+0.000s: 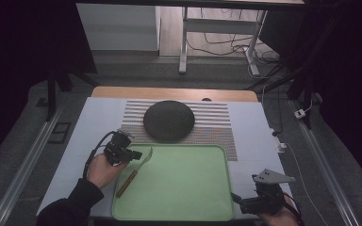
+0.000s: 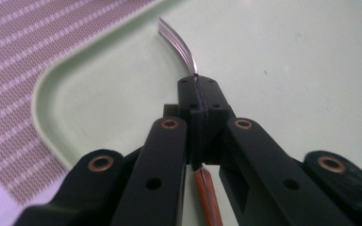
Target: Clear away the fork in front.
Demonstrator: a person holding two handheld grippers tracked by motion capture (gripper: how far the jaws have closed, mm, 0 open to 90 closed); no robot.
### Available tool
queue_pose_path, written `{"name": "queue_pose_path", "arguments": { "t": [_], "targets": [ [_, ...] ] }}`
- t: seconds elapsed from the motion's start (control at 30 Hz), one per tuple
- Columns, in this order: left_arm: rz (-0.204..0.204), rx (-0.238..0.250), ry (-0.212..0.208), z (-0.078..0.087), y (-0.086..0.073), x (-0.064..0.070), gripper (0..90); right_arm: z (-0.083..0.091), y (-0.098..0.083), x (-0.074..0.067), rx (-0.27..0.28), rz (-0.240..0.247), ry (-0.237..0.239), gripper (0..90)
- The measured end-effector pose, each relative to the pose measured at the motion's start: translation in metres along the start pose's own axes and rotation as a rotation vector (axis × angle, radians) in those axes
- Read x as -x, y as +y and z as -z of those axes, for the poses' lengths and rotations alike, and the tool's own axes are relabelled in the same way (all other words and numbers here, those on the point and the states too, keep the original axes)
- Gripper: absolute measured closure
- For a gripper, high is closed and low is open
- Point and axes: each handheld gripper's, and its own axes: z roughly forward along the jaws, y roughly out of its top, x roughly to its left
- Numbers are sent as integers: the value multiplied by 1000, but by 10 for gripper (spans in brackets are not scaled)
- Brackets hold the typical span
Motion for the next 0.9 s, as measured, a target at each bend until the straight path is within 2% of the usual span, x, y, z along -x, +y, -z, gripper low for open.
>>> {"name": "queue_pose_path", "arguments": {
  "t": [0.13,0.47,0.7,0.9],
  "targets": [
    [-17,-5,10,-8,7,-3,886,0,0,0,-3,4,1,0],
    [-17,-20,-2,-20,12,-6,886,-1,0,1,-7,-2,8,0],
    [-33,-24,-8,-24,13,0,886,-1,0,1,-14,-3,15,0],
    [-52,-18,-29,-26,15,11,886,-2,0,1,-22,0,17,0]
  ]
}}
